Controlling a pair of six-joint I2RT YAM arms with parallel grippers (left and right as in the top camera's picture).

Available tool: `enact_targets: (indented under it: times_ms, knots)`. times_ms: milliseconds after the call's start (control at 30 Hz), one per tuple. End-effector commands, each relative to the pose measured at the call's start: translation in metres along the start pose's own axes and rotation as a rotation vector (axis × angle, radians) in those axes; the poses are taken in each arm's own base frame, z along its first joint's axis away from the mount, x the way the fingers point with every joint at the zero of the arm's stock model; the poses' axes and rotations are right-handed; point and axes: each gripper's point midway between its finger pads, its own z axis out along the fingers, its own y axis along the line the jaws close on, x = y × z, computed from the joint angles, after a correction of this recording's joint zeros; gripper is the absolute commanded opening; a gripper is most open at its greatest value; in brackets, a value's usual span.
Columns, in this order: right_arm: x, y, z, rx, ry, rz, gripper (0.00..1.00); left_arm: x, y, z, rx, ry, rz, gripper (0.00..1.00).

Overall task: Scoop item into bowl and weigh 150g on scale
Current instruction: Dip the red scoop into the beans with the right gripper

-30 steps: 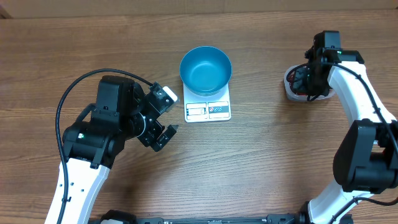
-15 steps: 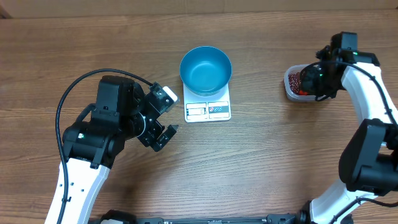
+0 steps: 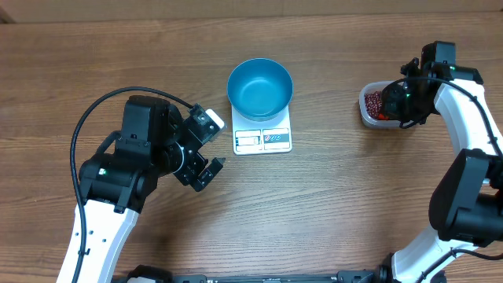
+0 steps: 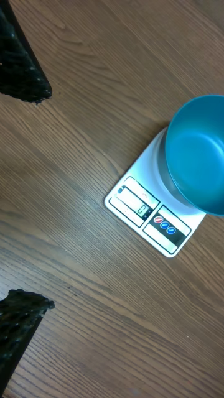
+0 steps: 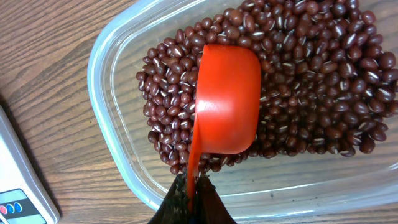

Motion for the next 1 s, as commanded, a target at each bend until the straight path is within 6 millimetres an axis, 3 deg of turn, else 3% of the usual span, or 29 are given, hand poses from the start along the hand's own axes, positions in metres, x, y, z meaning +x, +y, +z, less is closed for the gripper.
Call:
enact_targets:
  times_ms: [0,333,567,967]
  knots:
    - [0.002,-0.007,0.015,0.014,0.03,-0.021,0.04,-0.007,0.005,-0.005,-0.017,-0.019,-0.008,0.99]
    - [0.003,-0.006,0.015,0.001,0.036,-0.06,0.04,-0.007,0.005,-0.005,-0.017,-0.019,-0.008,1.0]
    - [0.002,0.003,0.009,-0.15,0.039,-0.04,0.04,-0.007,0.005,-0.005,-0.017,-0.019,-0.008,1.0]
    - [0.003,-0.014,0.0,-0.295,0.035,0.07,0.04,-0.007,0.005,-0.005,-0.017,-0.019,-0.008,1.0]
